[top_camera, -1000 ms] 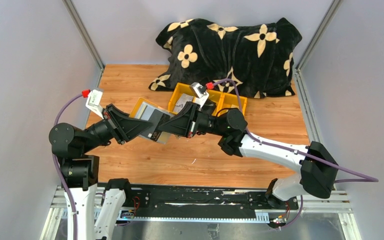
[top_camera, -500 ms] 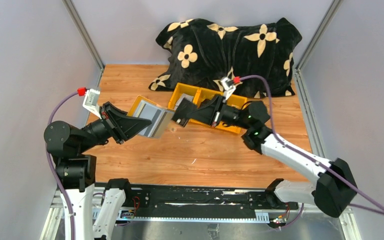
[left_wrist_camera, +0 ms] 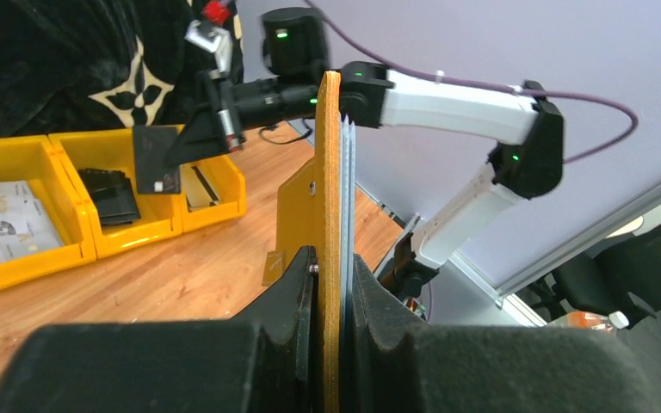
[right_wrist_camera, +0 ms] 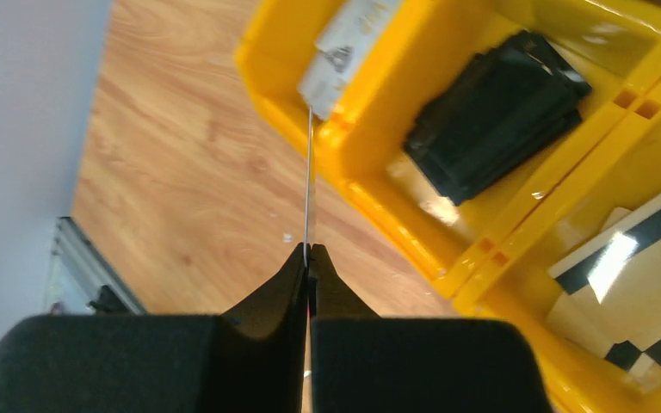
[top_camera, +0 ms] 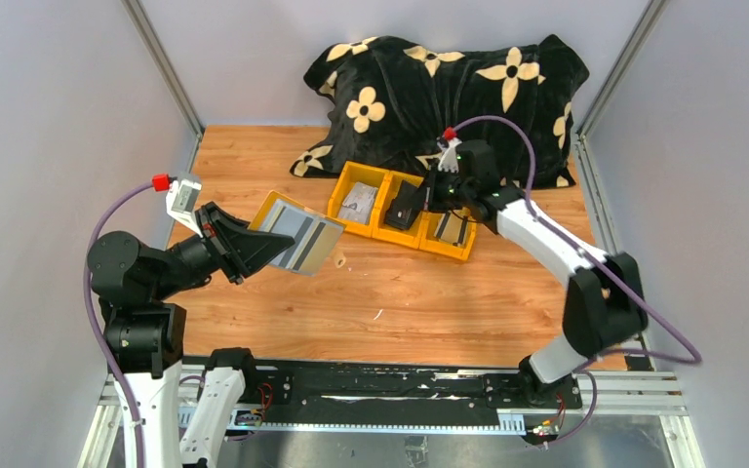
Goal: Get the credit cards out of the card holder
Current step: Place the credit card in the storage box.
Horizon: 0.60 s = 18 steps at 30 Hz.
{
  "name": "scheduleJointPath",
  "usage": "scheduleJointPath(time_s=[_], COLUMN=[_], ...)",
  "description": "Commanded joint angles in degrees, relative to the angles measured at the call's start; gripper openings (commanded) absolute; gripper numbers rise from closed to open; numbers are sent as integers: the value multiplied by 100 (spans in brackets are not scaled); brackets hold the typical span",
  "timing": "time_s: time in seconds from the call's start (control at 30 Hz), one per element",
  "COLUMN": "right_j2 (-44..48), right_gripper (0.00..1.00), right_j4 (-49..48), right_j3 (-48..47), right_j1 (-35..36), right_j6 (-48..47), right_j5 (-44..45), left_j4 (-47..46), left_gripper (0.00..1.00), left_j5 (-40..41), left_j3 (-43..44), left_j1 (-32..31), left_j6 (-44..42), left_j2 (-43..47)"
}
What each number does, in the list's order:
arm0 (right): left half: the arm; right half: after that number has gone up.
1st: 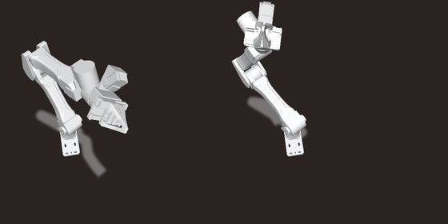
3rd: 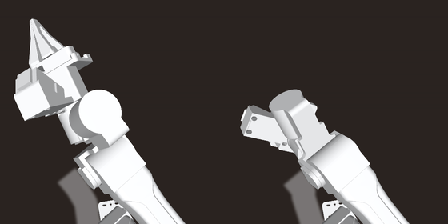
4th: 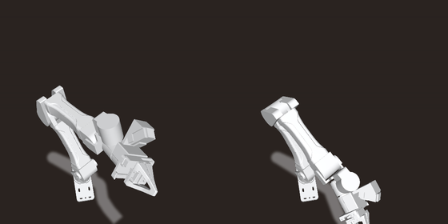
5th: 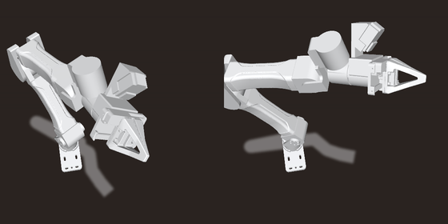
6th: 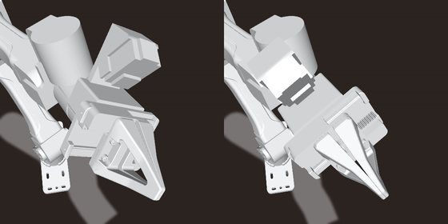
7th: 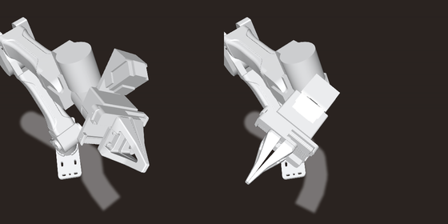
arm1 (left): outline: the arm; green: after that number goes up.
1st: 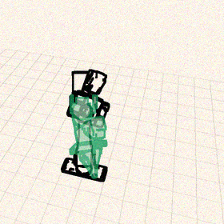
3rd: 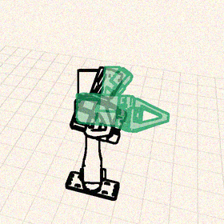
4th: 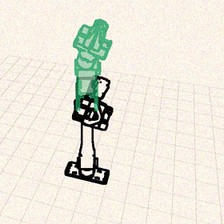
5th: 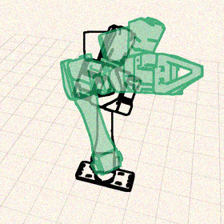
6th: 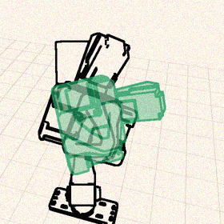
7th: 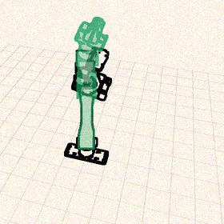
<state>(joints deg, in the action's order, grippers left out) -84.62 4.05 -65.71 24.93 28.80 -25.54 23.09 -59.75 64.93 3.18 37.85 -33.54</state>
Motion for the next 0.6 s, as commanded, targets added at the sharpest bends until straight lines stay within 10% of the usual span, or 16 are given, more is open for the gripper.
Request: scheduleJointPath(time_s=[0.0,0.57], right_j2=[-969,-3137], right_gripper=[0,1], right_j4=[788,1242], right_j3=[-735,-2255], right_j1=[-58,7], right_j6=[-475,-653], right_j5=[448,928], left_j4=[-3,-65], left_gripper=[6,6], left_j5=[-10,-131], left_j3=[166,227], left_j1=[-19,-20], left_j6=[-128,-92], left_j2=[81,155])
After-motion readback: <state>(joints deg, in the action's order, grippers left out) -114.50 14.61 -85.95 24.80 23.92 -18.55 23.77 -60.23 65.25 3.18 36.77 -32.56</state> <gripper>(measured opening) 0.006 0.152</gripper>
